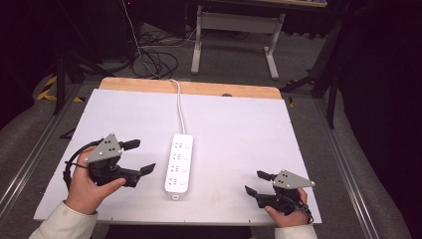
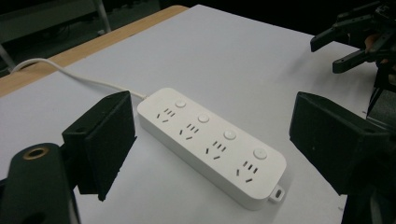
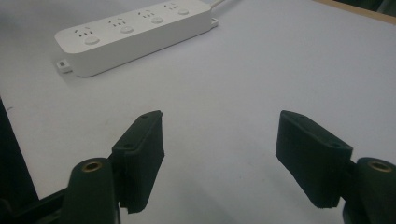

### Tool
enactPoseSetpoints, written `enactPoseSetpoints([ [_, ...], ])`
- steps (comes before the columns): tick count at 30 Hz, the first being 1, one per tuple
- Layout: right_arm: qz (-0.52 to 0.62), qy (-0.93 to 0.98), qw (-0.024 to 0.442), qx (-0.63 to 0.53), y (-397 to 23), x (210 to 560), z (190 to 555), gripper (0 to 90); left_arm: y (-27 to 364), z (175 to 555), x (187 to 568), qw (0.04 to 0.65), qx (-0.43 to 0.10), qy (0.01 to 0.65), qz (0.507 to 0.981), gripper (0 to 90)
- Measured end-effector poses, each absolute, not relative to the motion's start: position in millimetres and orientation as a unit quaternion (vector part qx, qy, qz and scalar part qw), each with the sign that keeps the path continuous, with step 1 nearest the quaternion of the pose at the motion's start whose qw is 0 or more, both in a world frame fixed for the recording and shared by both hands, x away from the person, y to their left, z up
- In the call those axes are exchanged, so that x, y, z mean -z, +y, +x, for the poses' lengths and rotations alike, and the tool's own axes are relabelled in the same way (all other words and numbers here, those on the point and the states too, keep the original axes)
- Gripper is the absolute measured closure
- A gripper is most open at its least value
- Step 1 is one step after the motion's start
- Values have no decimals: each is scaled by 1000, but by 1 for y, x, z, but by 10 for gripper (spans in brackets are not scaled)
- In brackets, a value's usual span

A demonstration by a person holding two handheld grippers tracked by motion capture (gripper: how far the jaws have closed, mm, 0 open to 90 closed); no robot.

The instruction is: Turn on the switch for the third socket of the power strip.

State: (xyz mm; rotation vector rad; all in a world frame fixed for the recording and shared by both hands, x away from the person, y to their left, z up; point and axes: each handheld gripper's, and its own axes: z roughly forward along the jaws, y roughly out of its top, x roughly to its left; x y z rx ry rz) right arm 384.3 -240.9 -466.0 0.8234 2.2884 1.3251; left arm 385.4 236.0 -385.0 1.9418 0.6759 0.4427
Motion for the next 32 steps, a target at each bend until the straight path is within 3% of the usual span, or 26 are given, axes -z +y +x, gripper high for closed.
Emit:
enactPoseSetpoints([
  [8, 292, 813, 185, -469, -240, 466, 384, 325, 264, 381, 407, 508, -177, 316, 782, 127],
  [18, 293, 812, 186, -469, -241, 466, 384, 321, 290, 375, 435, 502, -190, 300, 789, 106],
  [29, 292, 812, 185, -471, -242, 466, 384, 320, 326, 369, 471, 513, -174, 367, 757, 112],
  [32, 291, 813, 186, -469, -242, 466, 385, 320, 332, 366, 474, 496, -190, 386, 754, 111],
])
